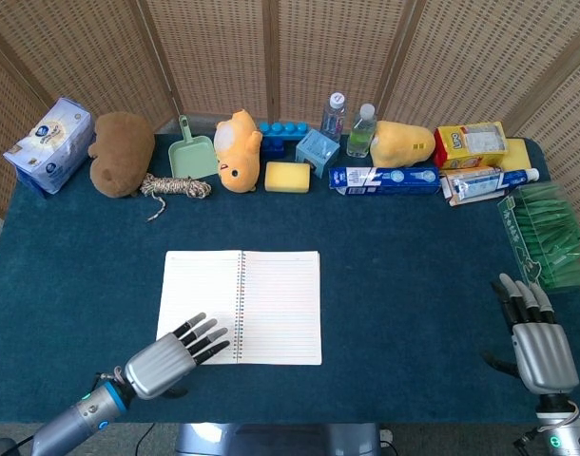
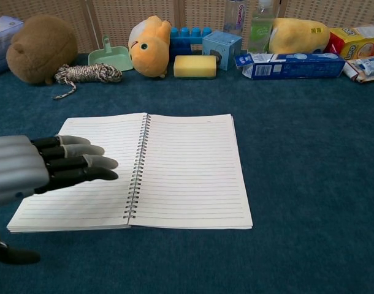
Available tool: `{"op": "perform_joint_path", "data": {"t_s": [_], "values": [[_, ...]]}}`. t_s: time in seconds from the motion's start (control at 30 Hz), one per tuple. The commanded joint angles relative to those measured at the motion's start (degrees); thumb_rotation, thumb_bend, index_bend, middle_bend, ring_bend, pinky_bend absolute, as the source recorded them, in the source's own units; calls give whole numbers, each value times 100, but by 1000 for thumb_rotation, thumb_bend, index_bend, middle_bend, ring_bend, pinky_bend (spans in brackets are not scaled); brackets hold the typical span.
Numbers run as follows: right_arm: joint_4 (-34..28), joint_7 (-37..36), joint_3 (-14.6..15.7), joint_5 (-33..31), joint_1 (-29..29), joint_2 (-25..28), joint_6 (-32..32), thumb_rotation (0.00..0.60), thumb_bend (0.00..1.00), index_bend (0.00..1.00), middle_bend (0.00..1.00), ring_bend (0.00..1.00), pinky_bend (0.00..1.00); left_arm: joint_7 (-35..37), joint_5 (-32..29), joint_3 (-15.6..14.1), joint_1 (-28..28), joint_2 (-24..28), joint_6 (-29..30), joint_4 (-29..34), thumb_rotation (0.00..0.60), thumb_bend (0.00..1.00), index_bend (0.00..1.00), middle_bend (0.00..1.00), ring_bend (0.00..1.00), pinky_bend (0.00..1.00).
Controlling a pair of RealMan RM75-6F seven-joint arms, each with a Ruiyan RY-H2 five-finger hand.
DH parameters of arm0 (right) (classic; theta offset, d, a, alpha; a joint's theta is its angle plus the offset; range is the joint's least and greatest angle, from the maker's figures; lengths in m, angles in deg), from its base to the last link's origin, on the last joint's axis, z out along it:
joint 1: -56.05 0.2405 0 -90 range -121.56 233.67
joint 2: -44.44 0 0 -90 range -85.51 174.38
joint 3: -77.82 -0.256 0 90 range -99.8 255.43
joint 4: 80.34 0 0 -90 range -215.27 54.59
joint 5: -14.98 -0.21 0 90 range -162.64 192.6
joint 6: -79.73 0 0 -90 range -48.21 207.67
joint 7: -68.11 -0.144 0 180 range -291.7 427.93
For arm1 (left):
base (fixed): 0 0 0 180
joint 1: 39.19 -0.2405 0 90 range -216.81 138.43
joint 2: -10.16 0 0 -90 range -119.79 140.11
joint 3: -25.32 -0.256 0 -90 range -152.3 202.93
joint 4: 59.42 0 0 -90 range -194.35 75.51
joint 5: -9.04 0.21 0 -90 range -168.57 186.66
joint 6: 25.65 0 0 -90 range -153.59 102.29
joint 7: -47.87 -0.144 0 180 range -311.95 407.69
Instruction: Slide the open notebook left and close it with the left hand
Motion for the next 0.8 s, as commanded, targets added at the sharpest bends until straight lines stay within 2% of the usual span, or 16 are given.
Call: {"op": "perform_joint_path", "data": {"t_s": [0.03, 0.3, 0.8], "values": [[-4, -32, -6, -10, -8, 16, 12, 600, 0, 0, 0, 0, 0, -637, -542, 206, 210, -366, -518, 212, 385, 0, 0, 0, 0, 28], [-15, -114, -24, -18, -16, 52, 40, 600, 0, 0, 0, 0, 0, -1609, -1500, 377, 390, -866, -961, 351, 375, 0, 0, 0, 0, 24], [-41, -92, -12, -11, -23, 65, 38, 600, 0, 0, 0, 0, 0, -2523, -2348, 191, 533, -1075, -826, 362, 378, 0, 0, 41, 0, 32]]}}
